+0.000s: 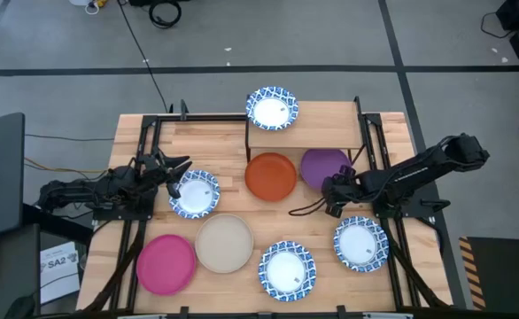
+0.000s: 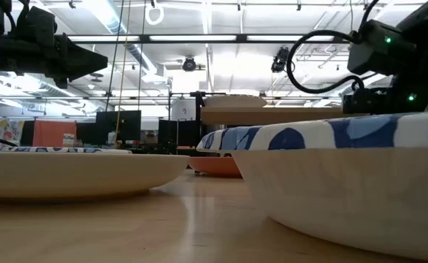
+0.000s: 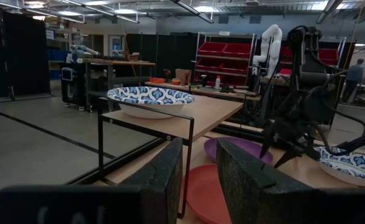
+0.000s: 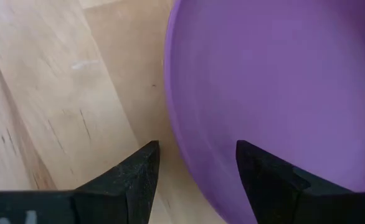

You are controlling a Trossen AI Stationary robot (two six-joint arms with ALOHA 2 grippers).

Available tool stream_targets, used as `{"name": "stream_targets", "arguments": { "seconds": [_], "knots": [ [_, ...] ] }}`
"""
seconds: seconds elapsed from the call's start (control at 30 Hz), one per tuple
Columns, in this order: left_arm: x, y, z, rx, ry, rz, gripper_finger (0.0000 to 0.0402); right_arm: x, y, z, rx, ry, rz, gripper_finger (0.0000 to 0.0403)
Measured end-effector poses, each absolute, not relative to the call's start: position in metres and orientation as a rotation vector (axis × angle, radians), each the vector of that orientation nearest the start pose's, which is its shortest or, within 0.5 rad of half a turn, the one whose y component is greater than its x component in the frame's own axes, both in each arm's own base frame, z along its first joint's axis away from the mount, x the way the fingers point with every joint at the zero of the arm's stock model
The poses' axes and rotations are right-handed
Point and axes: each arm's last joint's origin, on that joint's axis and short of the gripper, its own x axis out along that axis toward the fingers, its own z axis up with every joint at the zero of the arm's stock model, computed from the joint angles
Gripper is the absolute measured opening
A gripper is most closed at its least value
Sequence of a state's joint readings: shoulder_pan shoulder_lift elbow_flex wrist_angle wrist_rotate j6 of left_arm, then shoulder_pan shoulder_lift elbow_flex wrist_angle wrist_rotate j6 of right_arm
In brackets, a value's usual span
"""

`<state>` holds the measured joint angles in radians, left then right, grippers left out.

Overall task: Place and stack plates onto a shelf
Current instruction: Put the violet plate on the shelf

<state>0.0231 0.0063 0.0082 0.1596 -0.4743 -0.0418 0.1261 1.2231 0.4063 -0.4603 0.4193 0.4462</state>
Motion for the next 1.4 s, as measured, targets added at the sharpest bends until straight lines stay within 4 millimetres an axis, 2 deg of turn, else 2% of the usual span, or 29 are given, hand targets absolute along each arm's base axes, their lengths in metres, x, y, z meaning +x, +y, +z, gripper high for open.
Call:
{"name": "stream_targets", "arguments": {
  "seconds": [0.77, 1.1, 1.4],
  "knots": [
    [0.093, 0.015, 0.181, -0.077, -0.169, 0.492, 0.0103, 0.169, 0.010, 0.122, 0.062, 1.143, -0.489, 0.0085],
    [0.093, 0.015, 0.181, -0.077, -0.169, 0.493, 0.0103, 0.171, 0.011, 0.124, 0.088, 1.147, -0.449, 0.0055],
    [0.093, 0.015, 0.181, -0.077, -0.170, 0.492, 0.0103, 0.186, 0.020, 0.140, 0.098, 1.130, -0.293, 0.0049]
  ]
}}
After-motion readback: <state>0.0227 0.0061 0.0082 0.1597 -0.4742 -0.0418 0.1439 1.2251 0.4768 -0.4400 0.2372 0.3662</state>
